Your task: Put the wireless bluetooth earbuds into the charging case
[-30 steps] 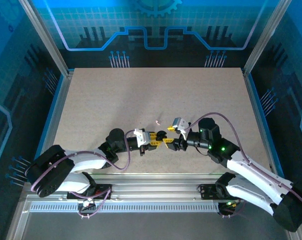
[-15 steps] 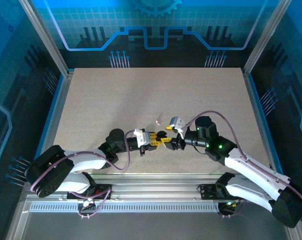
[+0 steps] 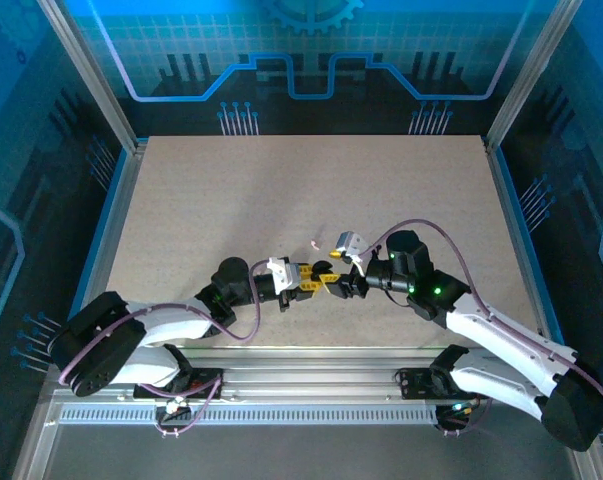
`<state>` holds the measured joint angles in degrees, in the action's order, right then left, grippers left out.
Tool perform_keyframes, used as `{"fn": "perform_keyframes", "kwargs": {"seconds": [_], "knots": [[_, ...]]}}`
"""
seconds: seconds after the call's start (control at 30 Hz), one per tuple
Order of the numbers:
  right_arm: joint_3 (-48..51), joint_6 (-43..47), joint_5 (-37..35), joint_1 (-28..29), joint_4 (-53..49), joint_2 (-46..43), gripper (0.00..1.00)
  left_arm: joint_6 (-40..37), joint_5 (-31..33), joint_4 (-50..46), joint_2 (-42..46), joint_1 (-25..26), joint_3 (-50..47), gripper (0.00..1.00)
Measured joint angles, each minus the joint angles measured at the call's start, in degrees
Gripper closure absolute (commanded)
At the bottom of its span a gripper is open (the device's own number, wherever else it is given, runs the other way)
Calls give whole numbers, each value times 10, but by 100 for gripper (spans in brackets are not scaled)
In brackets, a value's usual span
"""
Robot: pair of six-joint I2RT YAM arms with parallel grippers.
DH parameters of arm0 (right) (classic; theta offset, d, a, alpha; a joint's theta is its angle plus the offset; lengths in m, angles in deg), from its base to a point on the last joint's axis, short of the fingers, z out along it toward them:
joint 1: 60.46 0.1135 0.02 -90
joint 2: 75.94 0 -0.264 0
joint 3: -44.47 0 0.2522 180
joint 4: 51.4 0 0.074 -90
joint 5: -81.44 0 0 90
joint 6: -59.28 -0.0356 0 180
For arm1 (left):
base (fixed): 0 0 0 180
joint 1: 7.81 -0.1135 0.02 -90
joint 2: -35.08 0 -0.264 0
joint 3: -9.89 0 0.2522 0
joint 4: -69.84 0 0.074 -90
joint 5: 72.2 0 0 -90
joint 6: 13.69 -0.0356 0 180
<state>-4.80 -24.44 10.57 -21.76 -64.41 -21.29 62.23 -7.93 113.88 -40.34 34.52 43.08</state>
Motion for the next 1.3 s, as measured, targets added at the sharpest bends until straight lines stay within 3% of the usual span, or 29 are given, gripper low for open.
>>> {"fn": "perform_keyframes", "kwargs": {"seconds": [0.47,0.87,1.07,1.3], "knots": [[-59,-19,-35,-14,-55,13,38,-10,85,-95,65,1,-11,86],[-137,-112,-36,-120,-138,91,40,-16,106,-127,66,1,-15,86],[-187,-143,-54,-157,-219,145,41,-24,108,-141,55,1,-15,87],[-272,-165,-68,-201,-331,278,48,-26,110,-143,31,1,-4,87]]}}
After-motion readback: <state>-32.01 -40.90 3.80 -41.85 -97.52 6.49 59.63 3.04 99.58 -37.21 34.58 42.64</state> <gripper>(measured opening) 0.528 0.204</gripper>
